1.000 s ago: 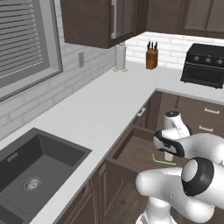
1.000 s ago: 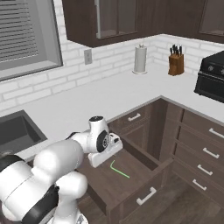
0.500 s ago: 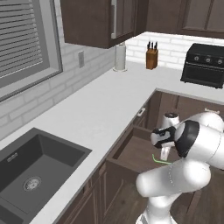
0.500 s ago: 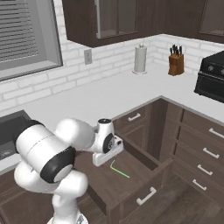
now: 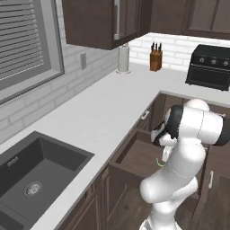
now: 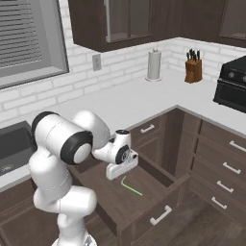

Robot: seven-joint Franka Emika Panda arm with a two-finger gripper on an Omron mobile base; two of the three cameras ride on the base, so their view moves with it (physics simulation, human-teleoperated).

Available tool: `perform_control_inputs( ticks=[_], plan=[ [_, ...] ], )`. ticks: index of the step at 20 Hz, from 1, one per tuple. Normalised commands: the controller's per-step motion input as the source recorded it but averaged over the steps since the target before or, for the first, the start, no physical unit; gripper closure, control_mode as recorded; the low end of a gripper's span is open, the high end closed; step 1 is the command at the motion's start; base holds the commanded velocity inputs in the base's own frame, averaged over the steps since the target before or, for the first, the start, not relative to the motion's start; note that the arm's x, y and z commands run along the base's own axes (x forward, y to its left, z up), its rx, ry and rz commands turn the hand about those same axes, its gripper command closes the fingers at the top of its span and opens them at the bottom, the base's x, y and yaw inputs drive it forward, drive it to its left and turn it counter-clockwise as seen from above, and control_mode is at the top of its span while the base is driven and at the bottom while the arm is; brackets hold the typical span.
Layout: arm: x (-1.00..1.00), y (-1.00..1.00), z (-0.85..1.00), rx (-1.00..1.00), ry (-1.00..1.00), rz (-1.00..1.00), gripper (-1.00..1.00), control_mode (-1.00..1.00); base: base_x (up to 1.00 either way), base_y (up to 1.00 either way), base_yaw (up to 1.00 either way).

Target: Take a straw from the drawer in front and place it inside the glass cup on the dining counter.

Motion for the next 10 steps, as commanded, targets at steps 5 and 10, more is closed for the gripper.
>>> perform_control_inputs(
  ticks=[5, 10],
  plan=[
    [0.0, 0.04, -0.51, 0.0, 0.0, 0.0, -1.0, -1.0, 0.0, 0.0, 0.0],
    [0.0, 0.16, -0.32, 0.0, 0.0, 0.0, -1.0, -1.0, 0.0, 0.0, 0.0]
  ],
)
